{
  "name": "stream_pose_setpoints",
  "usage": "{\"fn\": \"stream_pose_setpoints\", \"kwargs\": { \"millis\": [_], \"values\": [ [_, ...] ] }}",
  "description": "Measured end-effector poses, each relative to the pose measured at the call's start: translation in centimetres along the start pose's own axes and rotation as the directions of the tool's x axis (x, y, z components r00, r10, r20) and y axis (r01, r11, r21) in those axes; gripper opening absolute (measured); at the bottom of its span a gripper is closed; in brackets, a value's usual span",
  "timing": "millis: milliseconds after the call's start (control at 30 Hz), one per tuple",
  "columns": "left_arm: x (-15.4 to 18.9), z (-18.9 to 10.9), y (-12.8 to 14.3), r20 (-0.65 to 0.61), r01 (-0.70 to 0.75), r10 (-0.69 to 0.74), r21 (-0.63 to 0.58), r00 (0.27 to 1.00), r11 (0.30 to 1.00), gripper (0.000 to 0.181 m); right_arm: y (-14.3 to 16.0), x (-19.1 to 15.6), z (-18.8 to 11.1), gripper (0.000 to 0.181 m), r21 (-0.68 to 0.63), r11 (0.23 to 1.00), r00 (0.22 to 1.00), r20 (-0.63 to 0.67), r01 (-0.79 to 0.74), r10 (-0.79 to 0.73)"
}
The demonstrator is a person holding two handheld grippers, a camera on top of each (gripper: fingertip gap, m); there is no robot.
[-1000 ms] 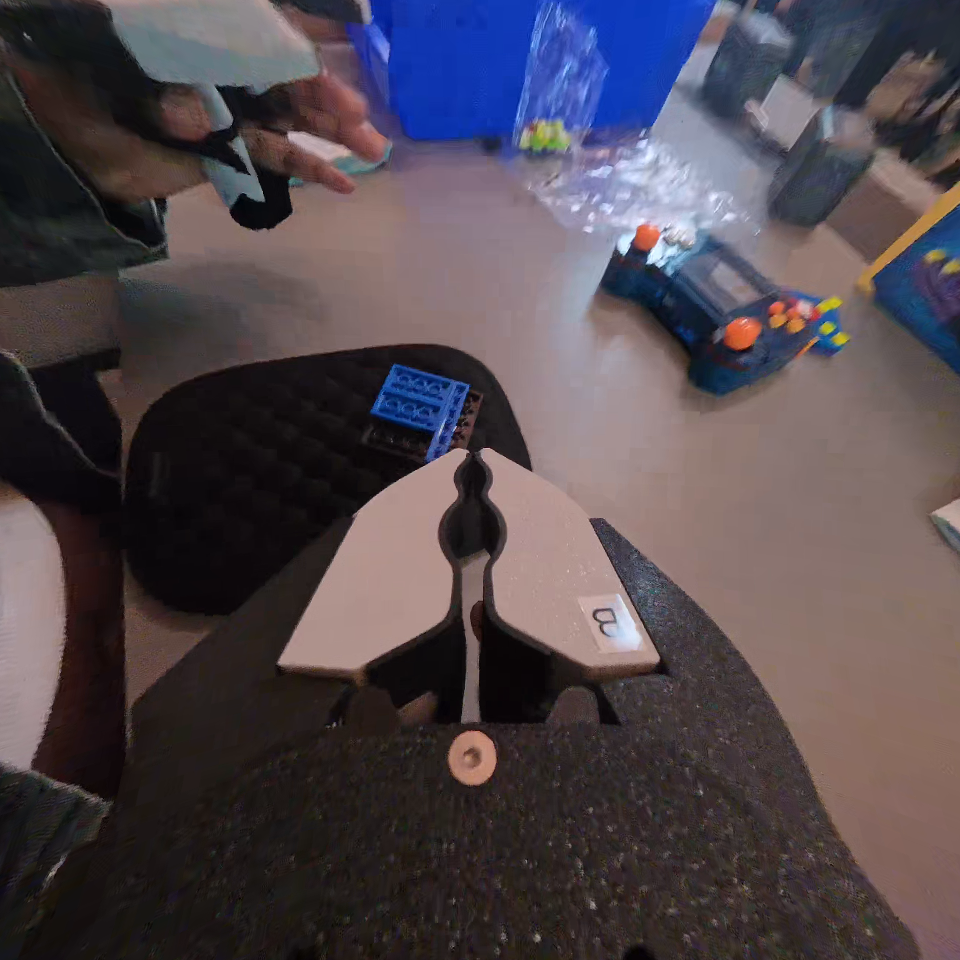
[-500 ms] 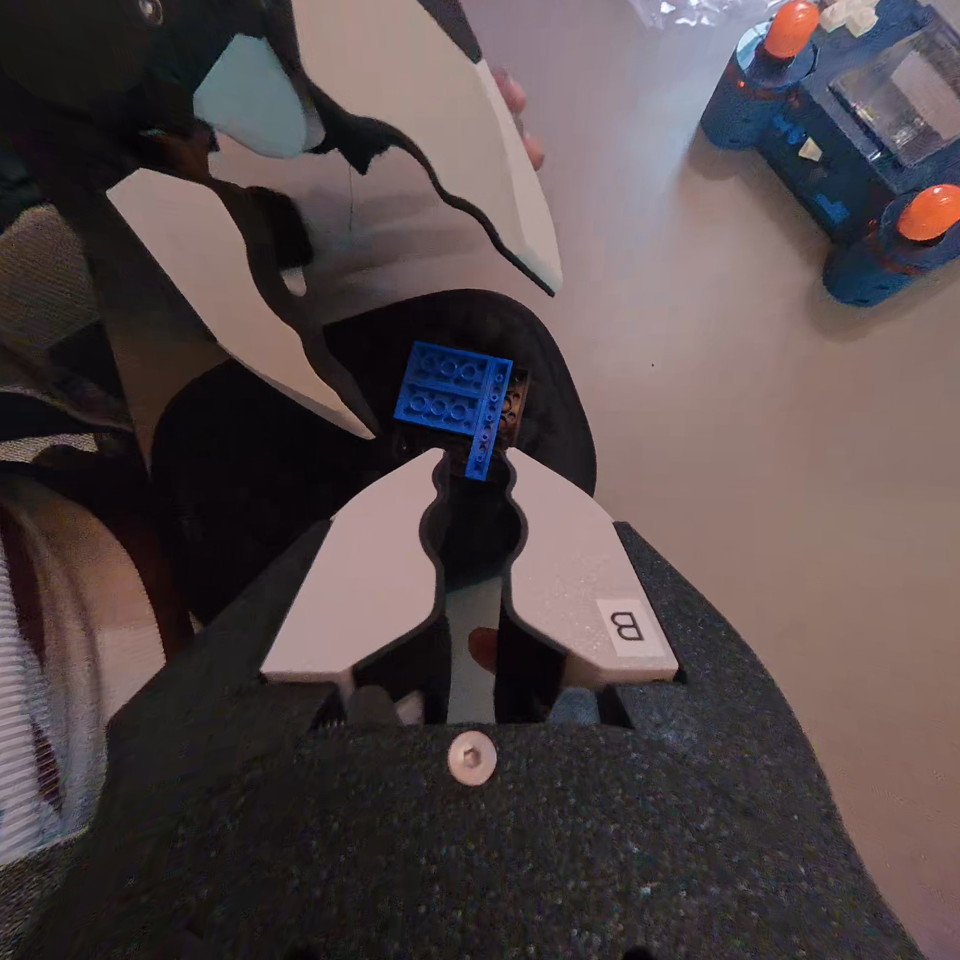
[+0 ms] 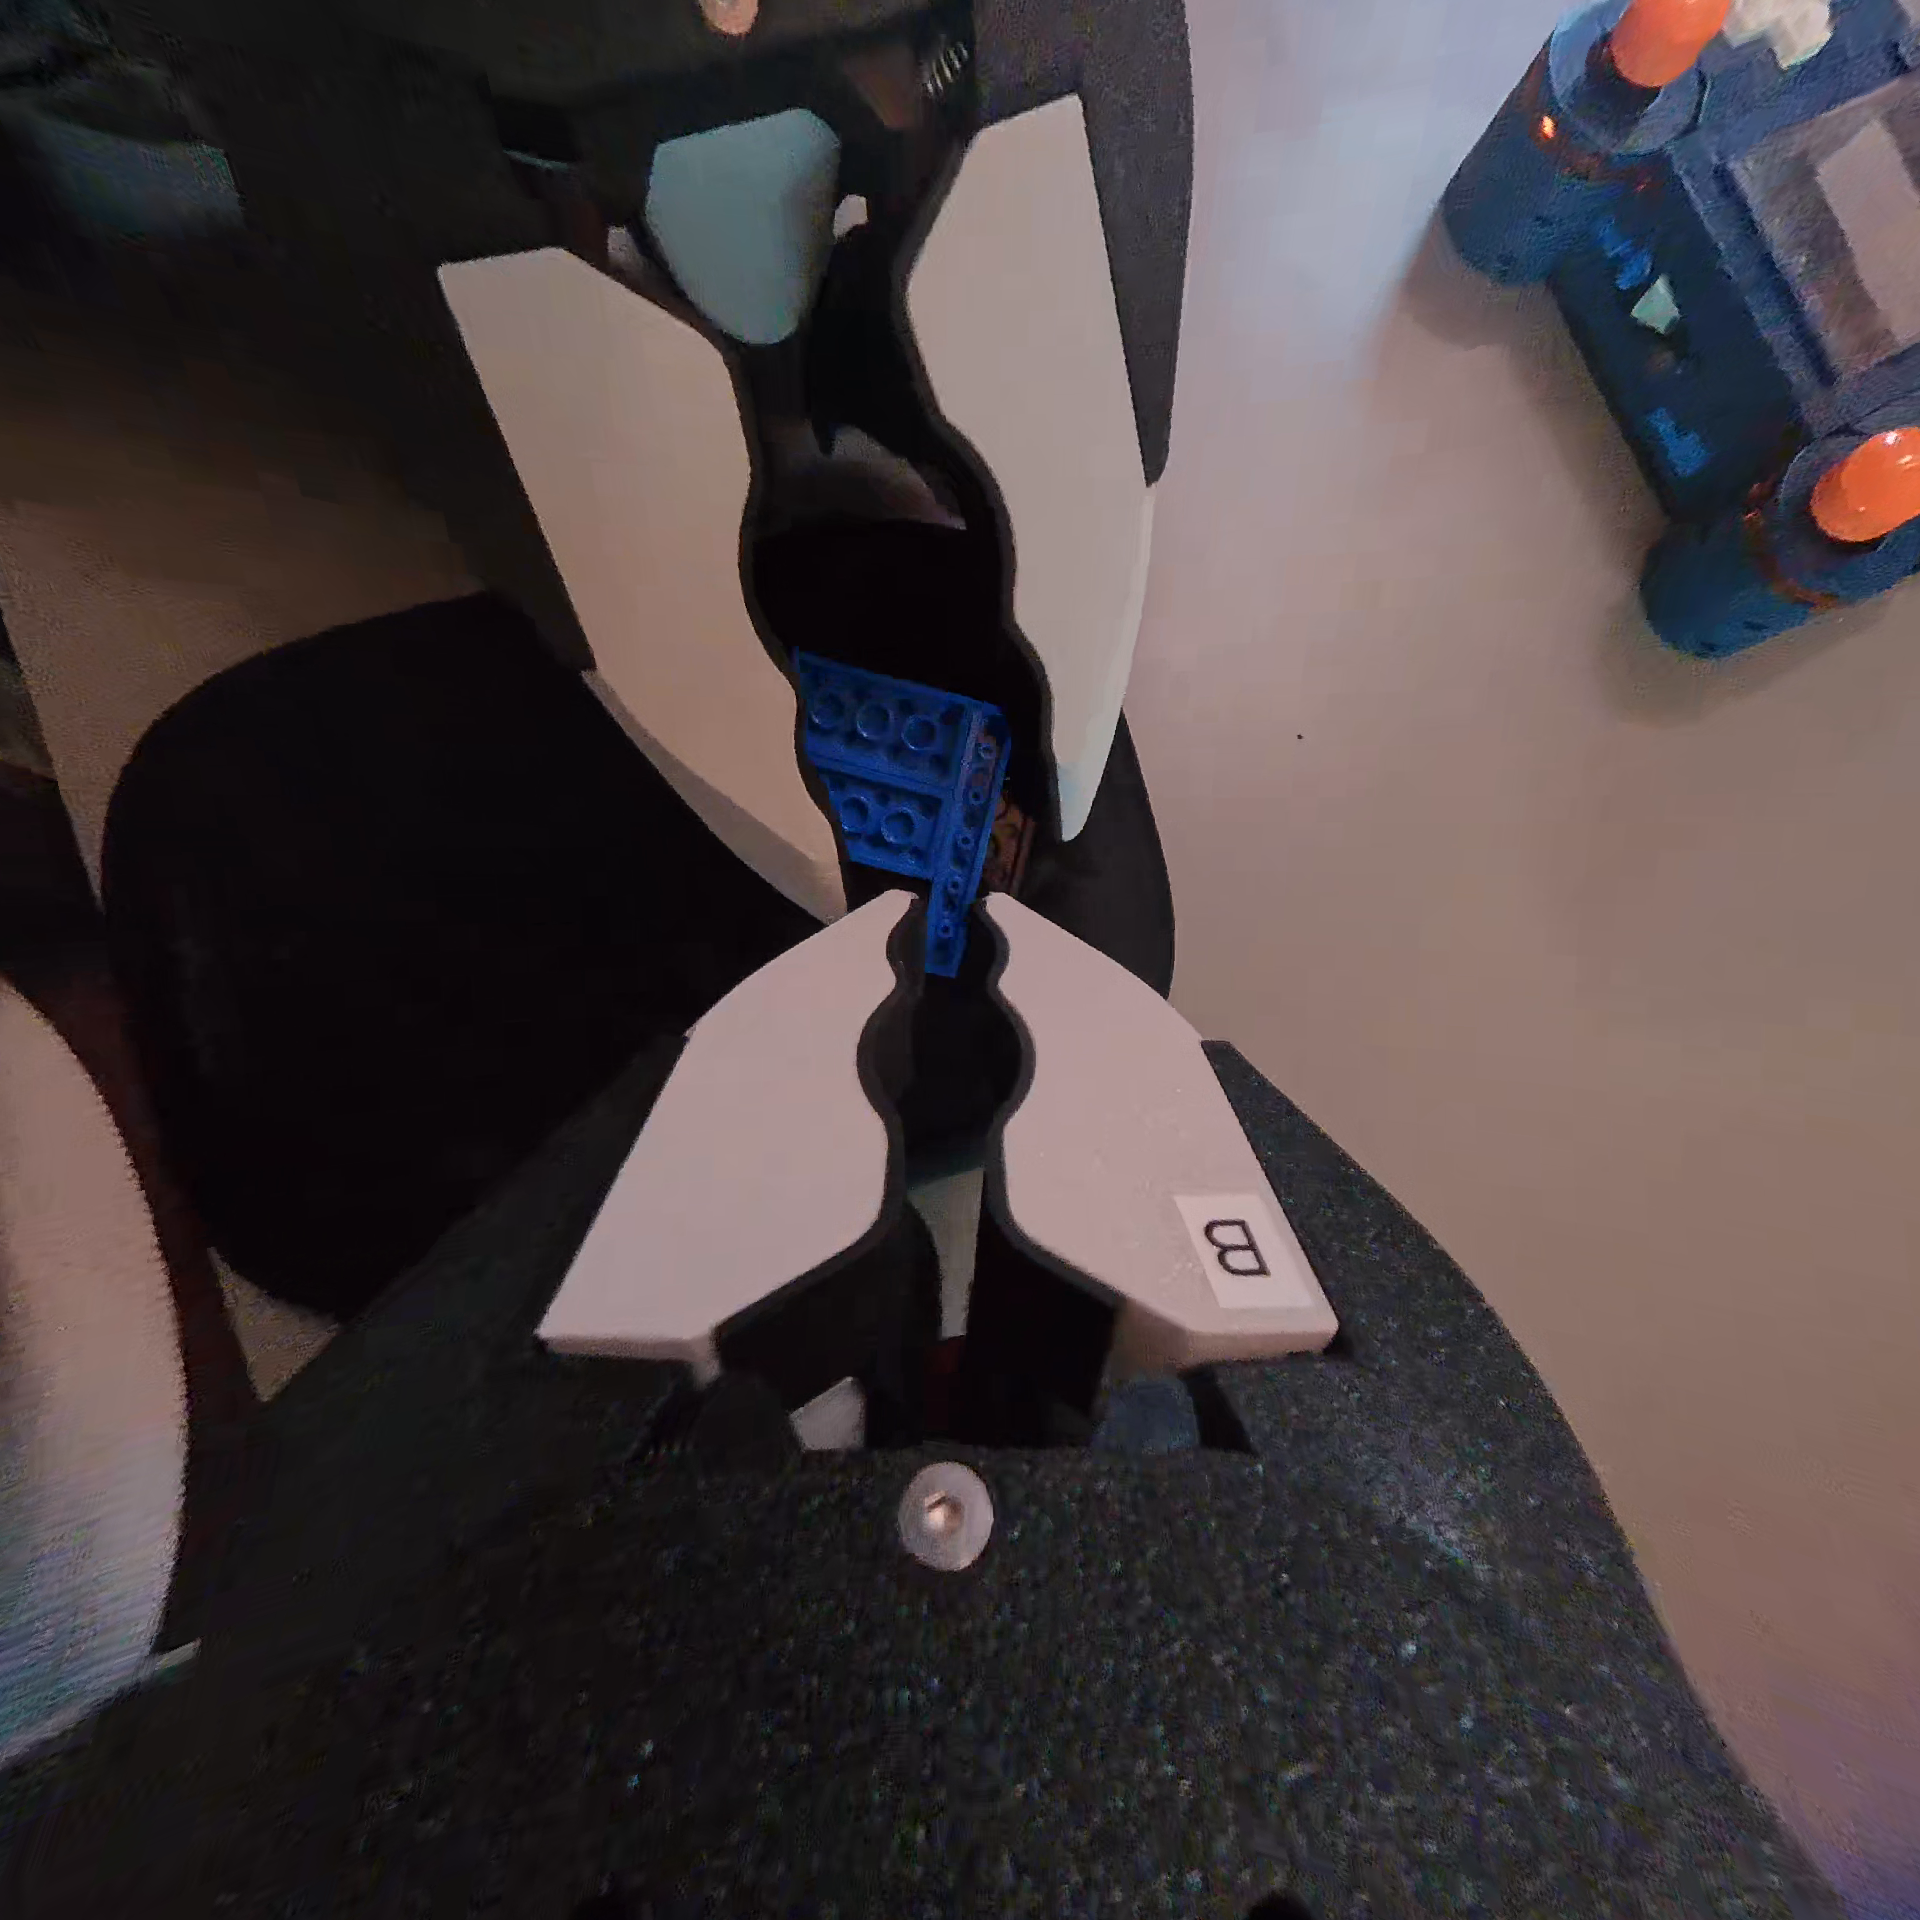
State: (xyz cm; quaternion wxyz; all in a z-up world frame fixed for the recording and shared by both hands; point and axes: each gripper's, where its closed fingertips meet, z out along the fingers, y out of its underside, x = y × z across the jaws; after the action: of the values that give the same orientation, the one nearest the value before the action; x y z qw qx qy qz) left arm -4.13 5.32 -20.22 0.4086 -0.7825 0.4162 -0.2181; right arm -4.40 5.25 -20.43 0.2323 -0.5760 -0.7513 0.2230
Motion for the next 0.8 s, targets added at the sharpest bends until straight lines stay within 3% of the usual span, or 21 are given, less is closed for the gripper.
{"fn": "stream_pose_setpoints", "kwargs": {
  "millis": [133,367,433,500,567,600,633,667,800],
  "values": [
    [0.0,0.0,0.0,0.048,-0.048,0.048,0.003,0.998,0.999,0.034,-0.6,0.2,0.0,0.007,0.099,0.973,0.969,-0.161,0.207,-0.189],
    [-0.3,0.1,-0.1,0.11,-0.025,0.025,0.002,0.994,1.0,0.032,-1.1,0.3,-0.5,0.004,0.216,0.949,0.958,-0.221,0.23,-0.182],
    [-0.1,0.3,0.0,0.104,-0.024,0.024,-0.007,0.994,1.0,0.032,-4.3,0.1,-2.8,0.0,0.425,0.887,0.975,-0.198,0.18,-0.103],
    [-0.1,0.2,-0.1,0.099,-0.017,0.018,-0.002,0.995,1.0,0.032,-3.8,1.3,-2.9,0.0,0.307,0.918,0.955,-0.23,0.252,-0.186],
    [-0.1,0.2,-0.1,0.107,-0.027,0.026,0.002,0.994,1.0,0.031,-1.1,0.7,-1.5,0.0,0.207,0.969,0.99,0.004,0.134,-0.138],
    [-0.1,0.1,-0.1,0.112,-0.032,0.031,0.003,0.993,0.999,0.031,-0.9,0.3,-1.7,0.0,0.237,0.97,0.993,0.086,0.063,-0.086],
    [-0.1,0.1,-0.2,0.118,-0.04,0.039,0.004,0.992,0.999,0.031,-1.1,0.3,-1.9,0.012,0.261,0.965,0.991,0.124,0.015,-0.049],
    [-0.1,0.1,-0.2,0.124,-0.047,0.046,0.005,0.991,0.999,0.031,-1.1,0.4,-2.0,0.022,0.248,0.969,0.99,0.133,-0.001,-0.033],
    [-0.1,0.1,-0.2,0.13,-0.051,0.05,0.005,0.99,0.999,0.032,-1.0,0.3,-0.6,0.014,0.16,0.985,0.991,0.112,0.058,-0.077]
  ]
}}
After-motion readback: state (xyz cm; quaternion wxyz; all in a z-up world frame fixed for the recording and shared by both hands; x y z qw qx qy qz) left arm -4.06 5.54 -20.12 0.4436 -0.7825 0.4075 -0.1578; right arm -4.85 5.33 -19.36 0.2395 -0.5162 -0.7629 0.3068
